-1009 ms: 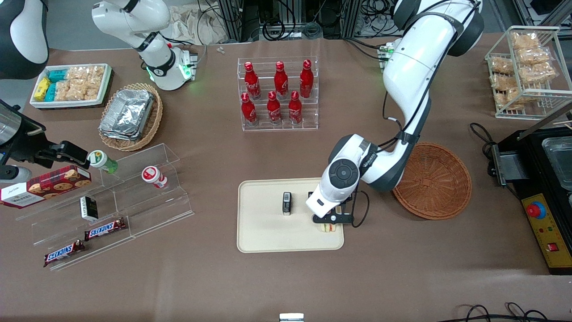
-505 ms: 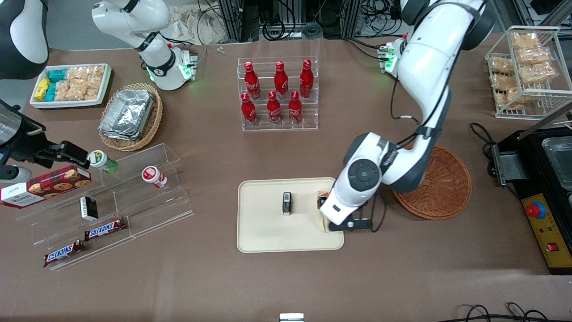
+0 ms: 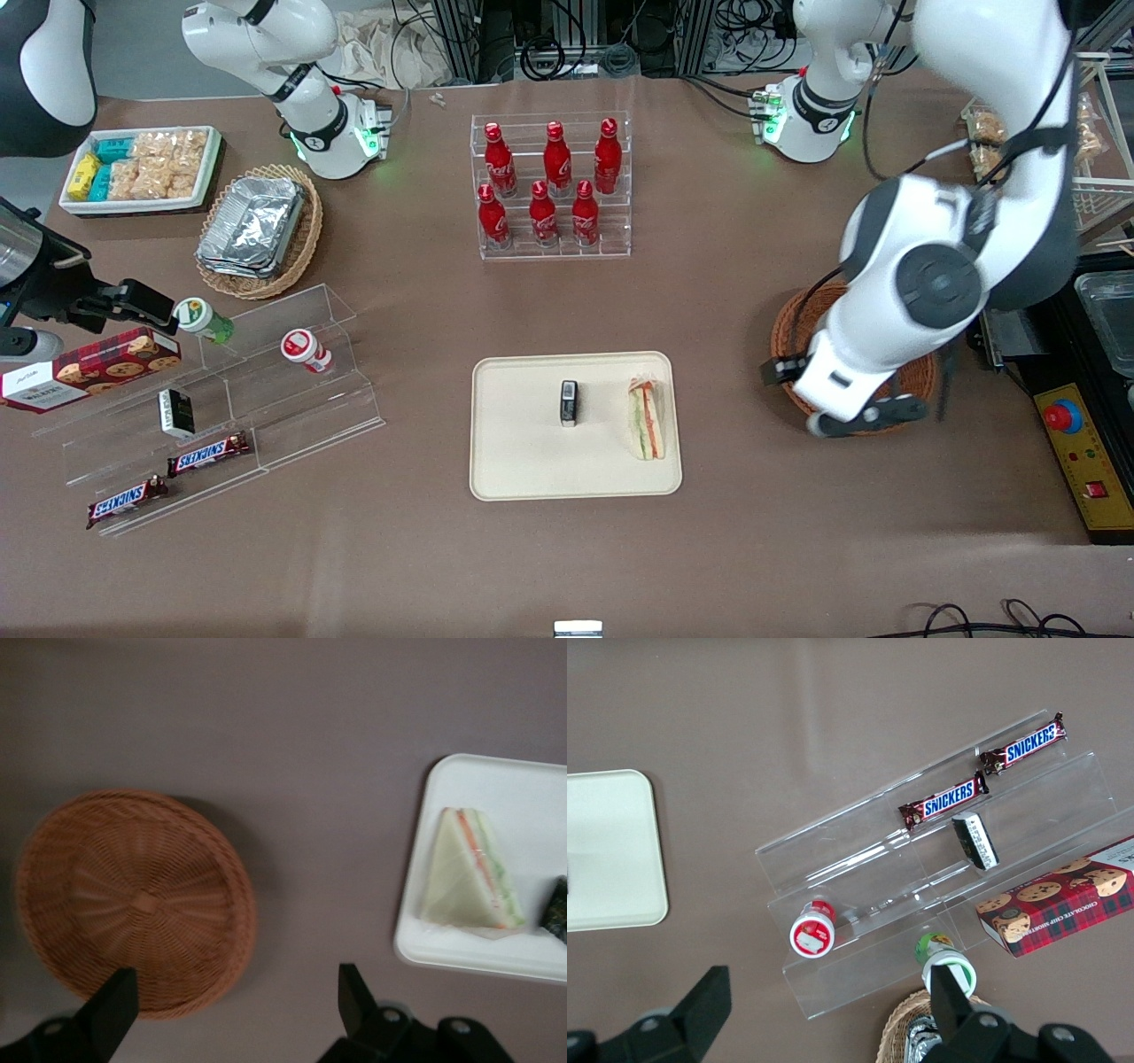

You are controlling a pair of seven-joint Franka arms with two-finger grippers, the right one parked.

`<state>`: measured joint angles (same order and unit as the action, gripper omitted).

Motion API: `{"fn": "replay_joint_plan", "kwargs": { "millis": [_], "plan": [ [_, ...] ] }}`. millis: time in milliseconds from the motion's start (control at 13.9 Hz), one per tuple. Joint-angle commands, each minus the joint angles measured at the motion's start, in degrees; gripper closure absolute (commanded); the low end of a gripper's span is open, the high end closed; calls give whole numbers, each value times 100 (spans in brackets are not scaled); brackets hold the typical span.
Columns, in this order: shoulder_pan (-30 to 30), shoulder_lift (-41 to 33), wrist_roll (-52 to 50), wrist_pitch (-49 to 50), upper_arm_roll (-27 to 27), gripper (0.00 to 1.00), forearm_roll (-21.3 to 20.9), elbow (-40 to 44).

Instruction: Place sandwich from basket to tray

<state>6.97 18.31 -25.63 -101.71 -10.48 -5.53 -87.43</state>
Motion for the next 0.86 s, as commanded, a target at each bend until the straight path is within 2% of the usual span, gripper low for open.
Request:
{"fn": "replay_joint_plan", "kwargs": {
  "millis": [0, 144, 216, 360, 793],
  "plan": [
    [-642, -1239, 689, -218, -68, 0, 192, -1300],
    [-1082, -1697, 1530, -218, -60, 0, 316, -1696],
    [-1214, -1768, 1647, -157, -60, 0, 464, -1724],
    [-1286, -1708, 1701, 45, -42, 0, 483, -1576],
    [-1497, -741, 1701, 529, -42, 0, 378, -91]
  ]
}}
